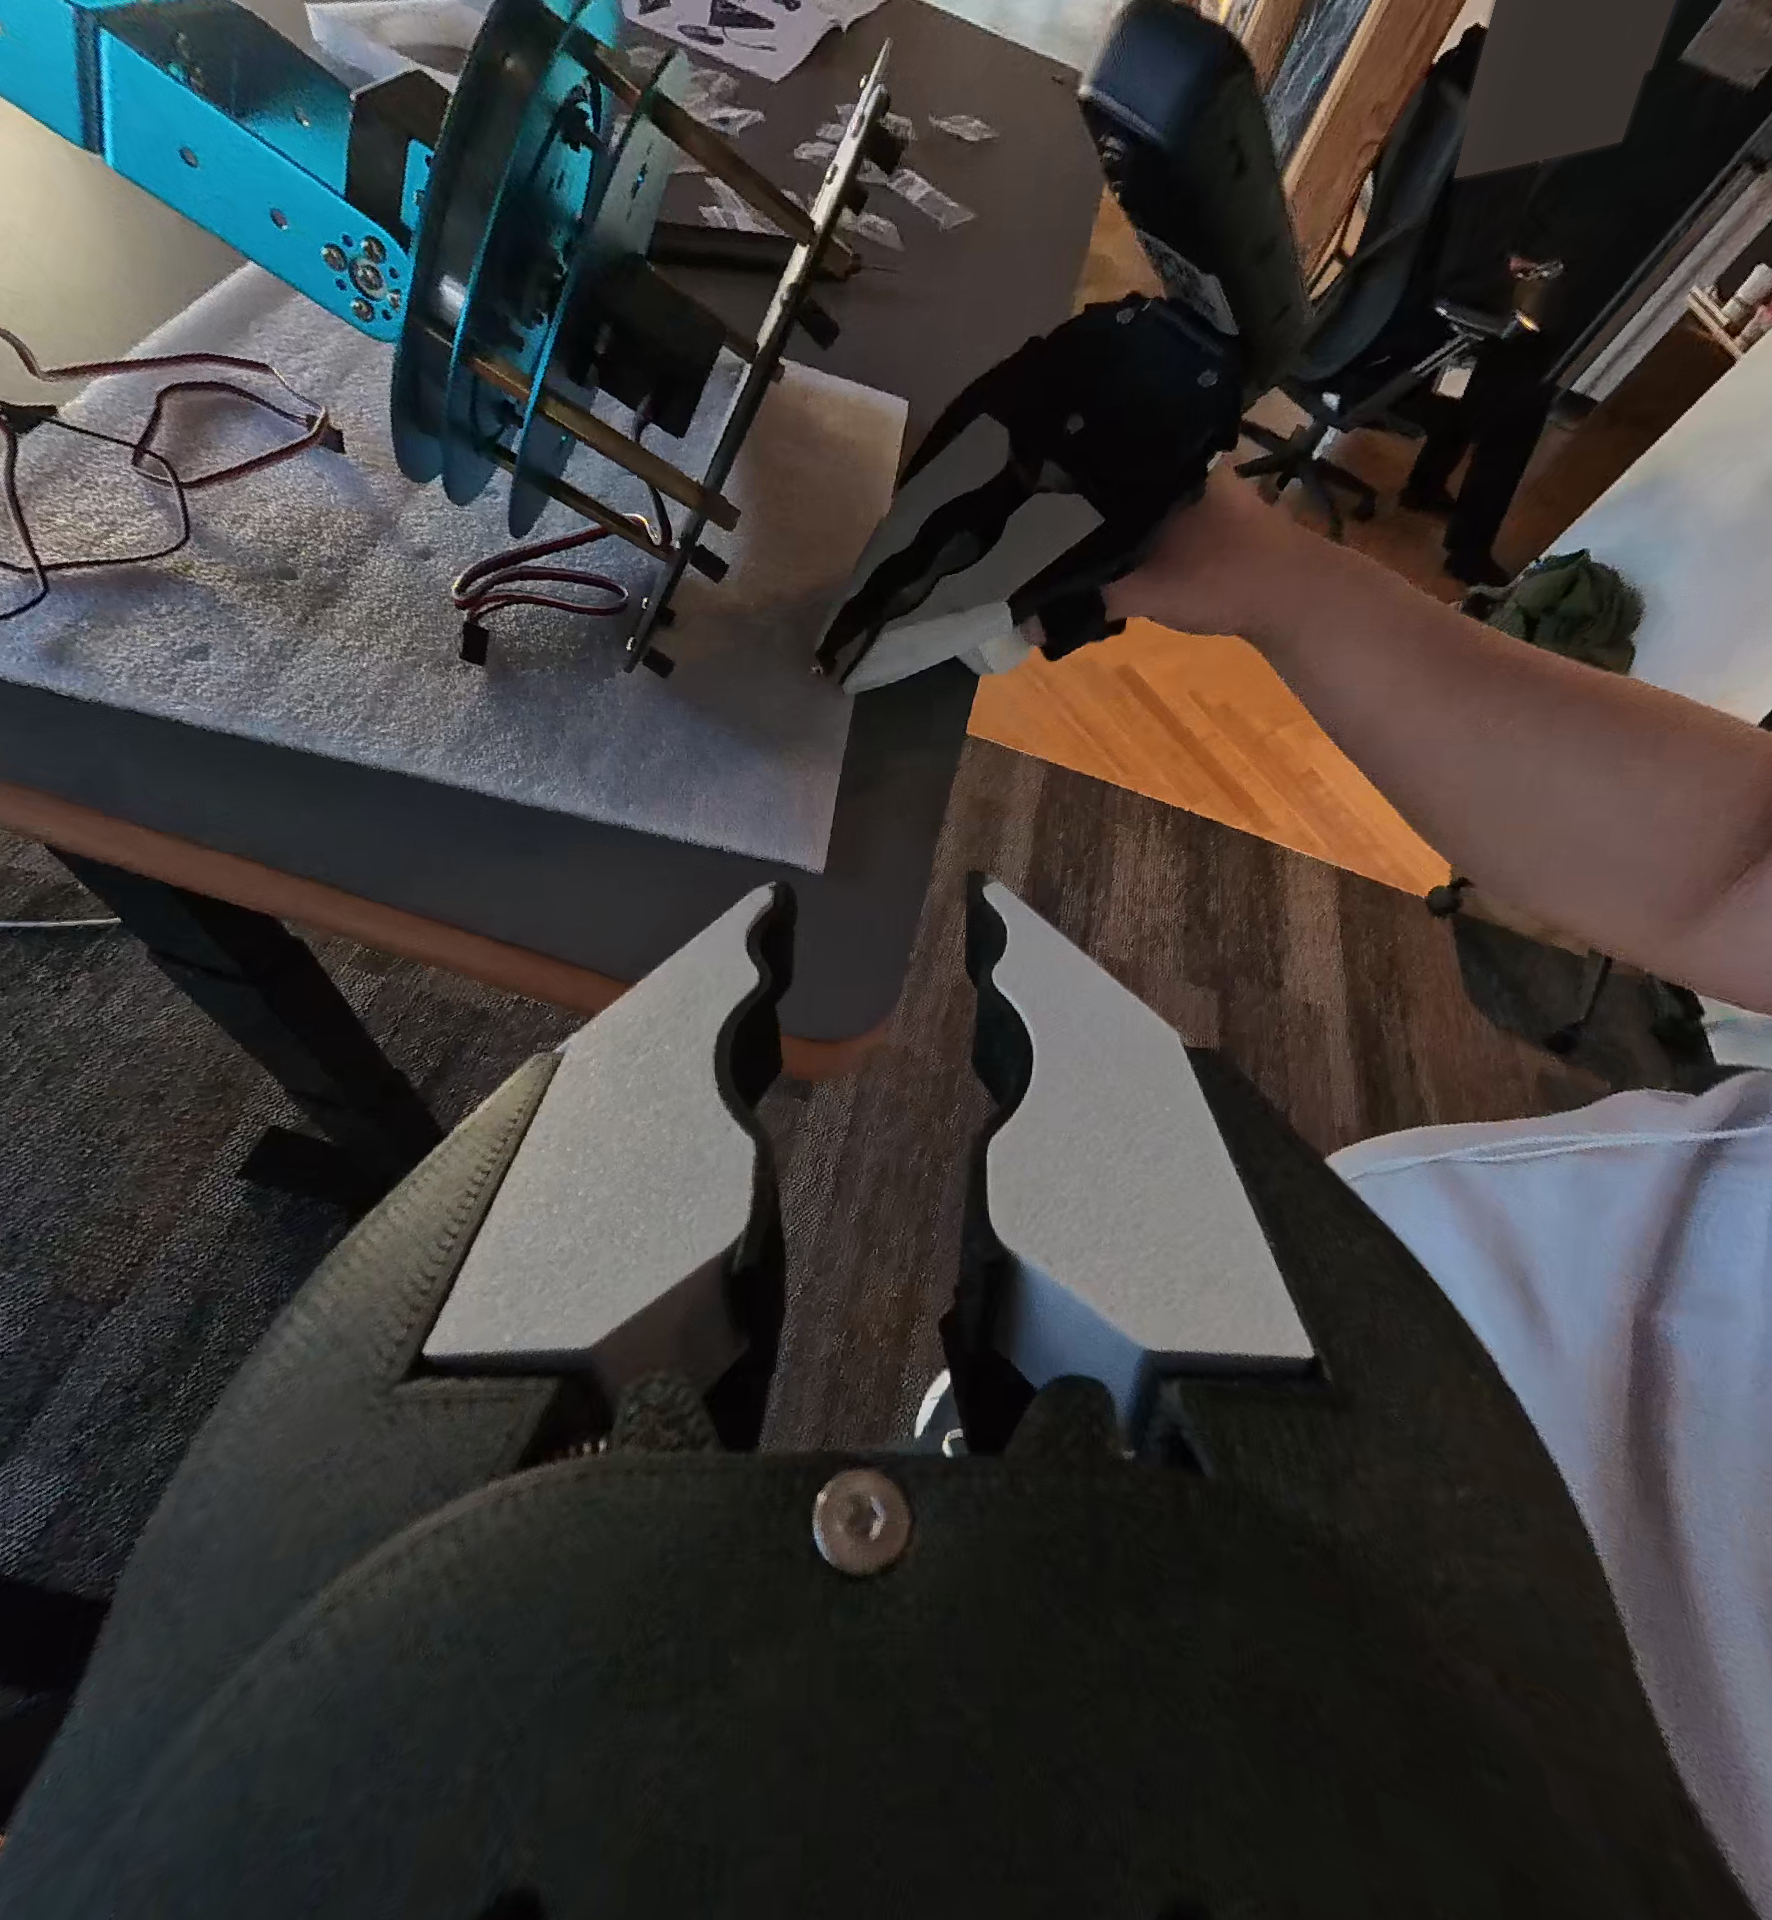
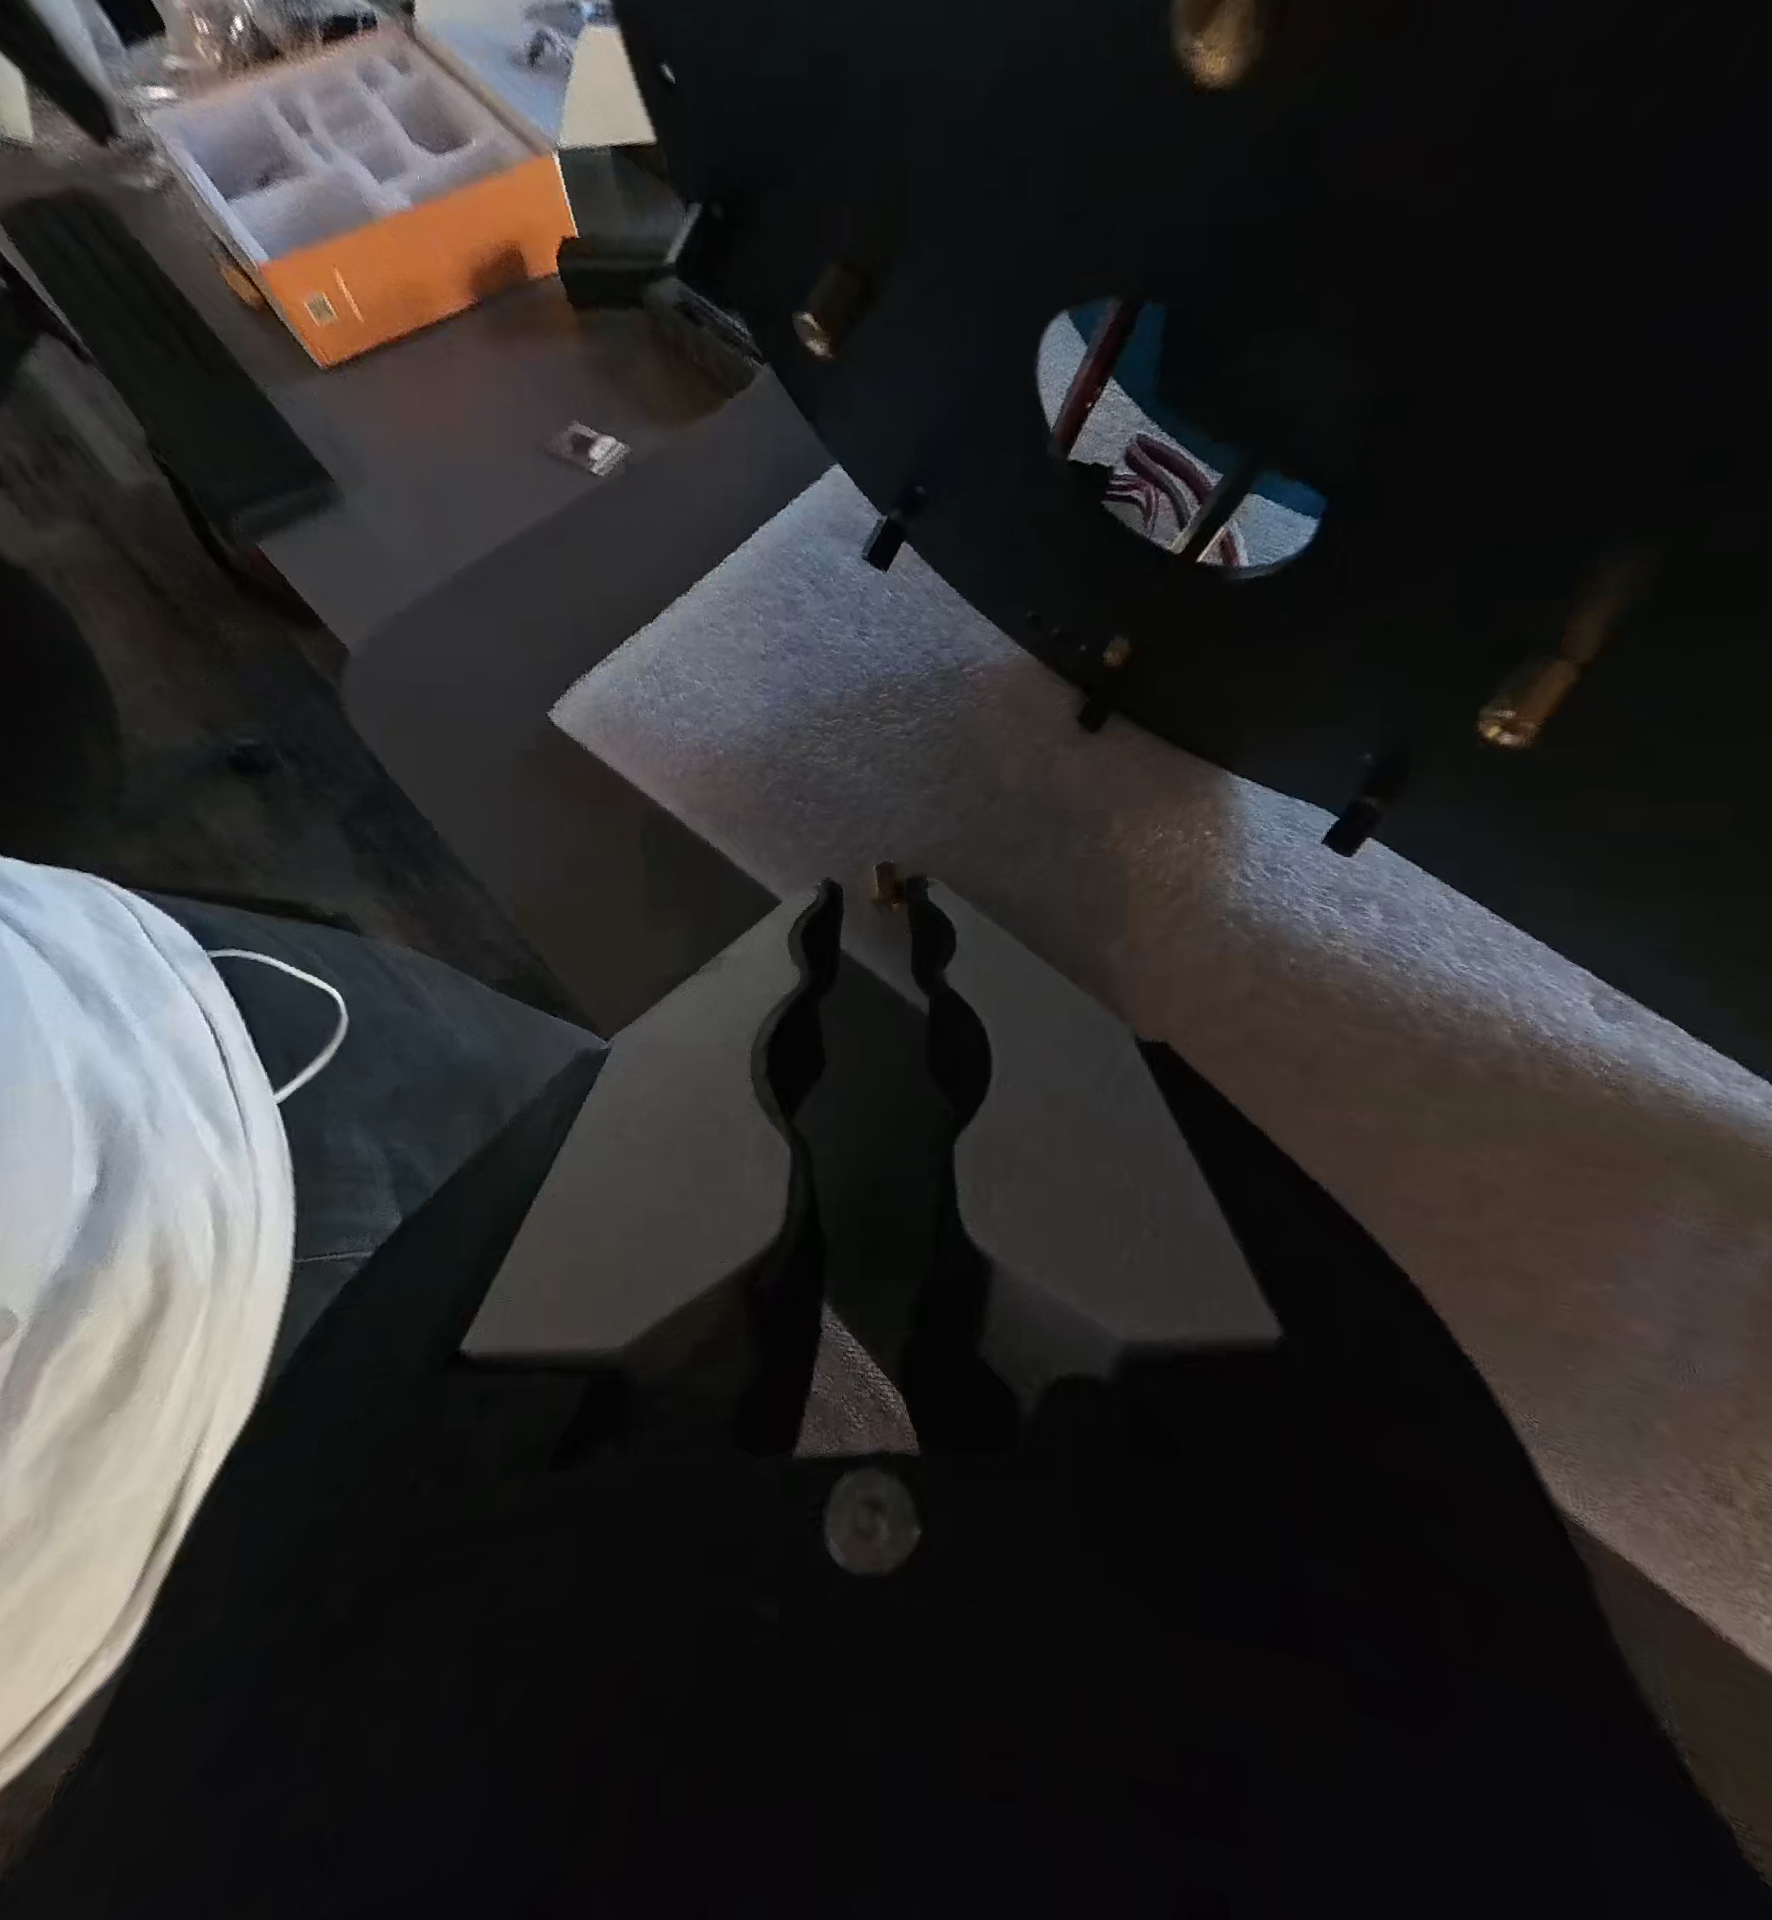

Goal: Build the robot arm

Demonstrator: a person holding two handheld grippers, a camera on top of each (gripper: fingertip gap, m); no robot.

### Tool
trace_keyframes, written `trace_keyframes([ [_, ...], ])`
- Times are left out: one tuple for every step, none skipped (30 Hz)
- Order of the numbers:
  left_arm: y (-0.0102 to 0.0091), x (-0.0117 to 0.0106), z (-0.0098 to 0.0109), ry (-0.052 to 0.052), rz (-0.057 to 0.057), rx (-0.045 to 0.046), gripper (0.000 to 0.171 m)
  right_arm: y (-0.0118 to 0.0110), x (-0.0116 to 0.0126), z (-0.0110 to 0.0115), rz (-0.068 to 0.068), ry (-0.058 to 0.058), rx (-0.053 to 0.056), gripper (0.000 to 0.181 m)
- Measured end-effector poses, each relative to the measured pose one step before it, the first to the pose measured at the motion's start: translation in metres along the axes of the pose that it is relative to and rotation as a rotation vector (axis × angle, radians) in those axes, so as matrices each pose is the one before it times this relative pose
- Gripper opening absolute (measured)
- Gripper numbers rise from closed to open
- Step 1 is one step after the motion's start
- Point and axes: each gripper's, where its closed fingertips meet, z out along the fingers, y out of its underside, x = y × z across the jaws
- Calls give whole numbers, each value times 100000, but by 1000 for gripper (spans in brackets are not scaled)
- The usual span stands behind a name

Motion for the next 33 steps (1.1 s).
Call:
trace_keyframes([
  [75,49,73,10,248,-663,31,-2,24,54,1078,-71,225,11],
  [88,24,53,-17,143,-665,31,30,84,37,898,468,-123,9],
  [89,35,38,61,64,-623,31,-57,31,19,737,239,317,9],
  [76,37,22,89,53,-537,31,-62,13,32,538,307,299,5],
  [62,19,22,8,112,-412,31,43,160,66,621,1166,-335,5],
  [47,-4,44,48,127,-341,31,24,29,71,1003,426,-437,5],
  [52,6,78,226,-26,-412,31,-18,27,24,1266,526,-291,5],
  [51,9,108,374,-181,-413,31,-73,133,-8,2305,1327,-41,4],
  [16,-9,131,318,-149,-217,30,-246,353,-61,3632,3194,993,5],
  [3,-40,176,106,40,-69,30,-544,405,-119,4771,4510,3096,5],
  [33,-129,214,-161,187,-220,30,-793,306,-136,5876,4644,5098,4],
  [69,-201,291,-322,189,-546,30,-670,397,-89,6456,5353,4788,4],
  [84,-192,339,125,93,-788,30,-450,299,-2,5759,4559,3536,5],
  [26,-143,364,1069,-105,-765,30,-415,13,86,4575,2510,3364,5],
  [-37,-125,368,1871,-94,-489,30,-325,-145,202,3856,1576,2761,5],
  [-102,-192,343,2248,334,-362,30,-237,-3,261,2624,2666,2203,5],
  [-134,-329,332,2258,959,-537,30,-199,74,297,918,3365,1978,5],
  [-153,-503,310,1956,1515,-874,31,111,244,334,-619,4231,-199,5],
  [-192,-659,273,1640,1417,-1222,31,208,461,307,-1312,5259,-1153,5],
  [-245,-631,209,2025,611,-1306,31,75,322,235,-508,3974,106,5],
  [-352,-463,124,2914,137,-901,32,-45,-98,202,1308,990,821,4],
  [-406,-348,6,3058,545,-365,32,-115,-283,147,2078,-319,1415,5],
  [-336,-410,-67,2103,1382,-383,31,-162,165,64,1868,2472,2059,4],
  [-178,-487,-96,1149,1977,-969,31,-151,179,43,253,2646,1860,4],
  [-54,-461,-89,877,2007,-1373,31,71,13,123,-118,1339,138,4],
  [-35,-417,-74,879,1494,-1195,31,165,-21,179,347,801,-692,5],
  [-68,-372,-32,998,678,-799,31,-29,50,77,239,948,801,4],
  [-95,-280,0,1239,-84,-591,31,-5,-3,10,9,226,573,5],
  [-96,-194,10,1403,-447,-569,31,-26,2,-20,-81,64,341,4],
  [-102,-106,5,1260,-228,-375,31,18,-9,-21,-1158,13,-17,4],
  [-119,-116,-20,565,353,5,31,224,-45,5,-1731,-230,-1530,5],
  [-141,-192,-17,-439,776,280,31,163,-169,18,-1703,-868,-1098,5],
  [-163,-211,-6,-919,534,427,31,18,-67,-38,-775,-47,66,5],
])
